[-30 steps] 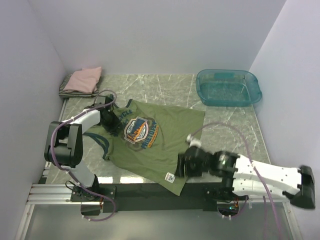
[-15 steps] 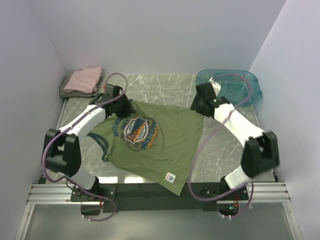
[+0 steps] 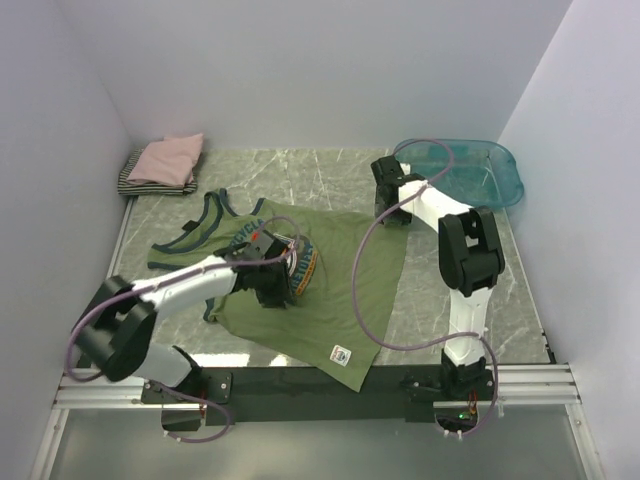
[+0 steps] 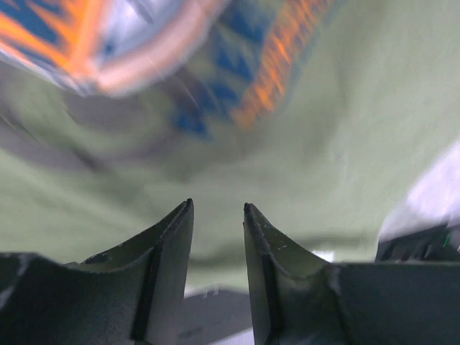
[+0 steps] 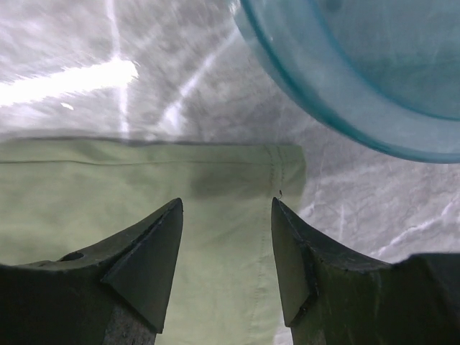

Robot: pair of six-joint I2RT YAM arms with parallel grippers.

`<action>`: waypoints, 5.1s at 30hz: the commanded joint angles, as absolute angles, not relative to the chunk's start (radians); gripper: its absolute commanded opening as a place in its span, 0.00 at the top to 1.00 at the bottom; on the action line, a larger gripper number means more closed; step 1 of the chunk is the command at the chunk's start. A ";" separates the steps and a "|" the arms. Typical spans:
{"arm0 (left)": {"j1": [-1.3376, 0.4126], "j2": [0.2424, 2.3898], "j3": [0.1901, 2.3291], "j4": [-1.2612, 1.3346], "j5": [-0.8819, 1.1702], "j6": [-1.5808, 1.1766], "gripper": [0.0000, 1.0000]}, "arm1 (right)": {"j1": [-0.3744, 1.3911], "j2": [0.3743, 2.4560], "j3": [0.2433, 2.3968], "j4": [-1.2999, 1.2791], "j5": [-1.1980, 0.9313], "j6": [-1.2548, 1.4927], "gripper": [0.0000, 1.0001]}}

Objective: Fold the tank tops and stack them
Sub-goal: Flatten the tank top out

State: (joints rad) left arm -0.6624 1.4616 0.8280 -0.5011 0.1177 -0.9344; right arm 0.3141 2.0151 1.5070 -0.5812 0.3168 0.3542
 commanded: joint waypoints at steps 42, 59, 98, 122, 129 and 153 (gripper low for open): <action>-1.404 1.666 0.982 -0.546 -0.173 -0.991 0.65 | 0.265 2.066 1.609 -0.673 0.299 0.324 1.00; -1.528 1.554 0.871 -0.589 -0.103 -1.049 0.99 | 0.235 2.085 1.669 -0.681 0.318 0.330 1.00; -0.370 2.139 1.860 -0.592 -0.075 -0.653 0.64 | 0.382 1.738 1.330 -0.520 0.136 0.431 0.62; -0.249 2.398 1.907 -0.617 -0.086 -0.699 0.91 | 0.373 2.069 1.547 -0.640 0.095 0.411 0.61; -0.147 2.444 2.017 -0.618 -0.052 -0.722 0.92 | 0.391 2.299 1.969 -0.823 0.043 0.379 0.58; -0.055 1.685 1.631 -0.536 -0.321 -0.854 0.42 | 0.390 1.915 1.915 -0.551 0.188 0.451 0.41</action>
State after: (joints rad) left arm -0.0616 1.8481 1.7210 -0.3355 -0.0669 -0.7479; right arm 0.3653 2.1632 1.9926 -0.6582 0.0898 0.3954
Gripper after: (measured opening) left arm 0.585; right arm 0.587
